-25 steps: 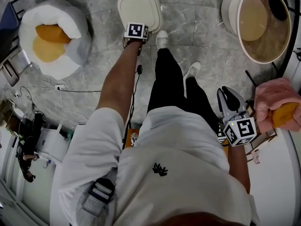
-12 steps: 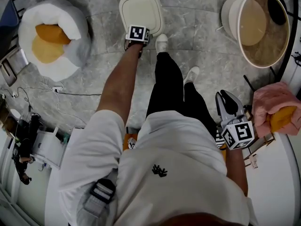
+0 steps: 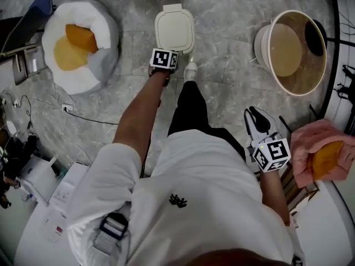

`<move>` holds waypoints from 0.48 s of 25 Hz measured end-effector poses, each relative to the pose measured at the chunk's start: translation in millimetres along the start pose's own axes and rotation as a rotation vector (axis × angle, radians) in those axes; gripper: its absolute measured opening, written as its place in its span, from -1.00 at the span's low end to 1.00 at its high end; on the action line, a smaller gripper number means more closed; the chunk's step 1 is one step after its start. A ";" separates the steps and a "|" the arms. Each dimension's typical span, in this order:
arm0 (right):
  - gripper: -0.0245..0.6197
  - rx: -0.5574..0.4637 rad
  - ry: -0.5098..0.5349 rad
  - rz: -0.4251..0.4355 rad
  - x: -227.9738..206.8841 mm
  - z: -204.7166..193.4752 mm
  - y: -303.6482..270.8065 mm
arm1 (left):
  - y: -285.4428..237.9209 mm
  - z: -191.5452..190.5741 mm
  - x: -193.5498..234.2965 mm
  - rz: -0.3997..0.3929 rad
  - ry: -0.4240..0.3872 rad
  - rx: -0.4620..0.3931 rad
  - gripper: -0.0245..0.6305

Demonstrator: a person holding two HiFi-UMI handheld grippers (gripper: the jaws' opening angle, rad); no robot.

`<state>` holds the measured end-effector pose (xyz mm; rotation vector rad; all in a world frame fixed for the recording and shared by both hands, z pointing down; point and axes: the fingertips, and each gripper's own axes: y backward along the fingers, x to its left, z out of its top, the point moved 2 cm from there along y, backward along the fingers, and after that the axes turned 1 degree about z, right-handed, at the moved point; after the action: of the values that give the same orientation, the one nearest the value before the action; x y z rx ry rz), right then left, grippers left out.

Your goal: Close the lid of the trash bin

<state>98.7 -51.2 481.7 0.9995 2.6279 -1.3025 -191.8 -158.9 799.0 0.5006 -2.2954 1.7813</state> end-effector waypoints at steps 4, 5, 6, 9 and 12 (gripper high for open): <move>-0.74 -0.105 0.078 0.053 11.8 -0.2 27.1 | 85.9 9.8 -37.4 -0.016 -0.041 -0.181 -0.55; -0.74 -0.126 0.093 0.063 14.5 -1.8 36.6 | 109.2 8.1 -51.6 -0.024 -0.054 -0.223 -0.55; -0.75 -0.147 0.107 0.071 16.8 -2.9 45.9 | 132.3 6.2 -67.1 -0.037 -0.069 -0.266 -0.55; -0.76 -0.208 0.136 0.091 25.7 -7.6 70.9 | 197.7 -4.2 -117.6 -0.091 -0.117 -0.392 -0.55; -0.76 -0.238 0.140 0.106 41.4 -25.0 99.9 | 250.1 -39.2 -170.5 -0.149 -0.152 -0.470 -0.55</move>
<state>128.3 32.7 415.3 1.2095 2.7033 -0.9031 -130.8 -41.3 524.0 0.7116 -2.5851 1.1165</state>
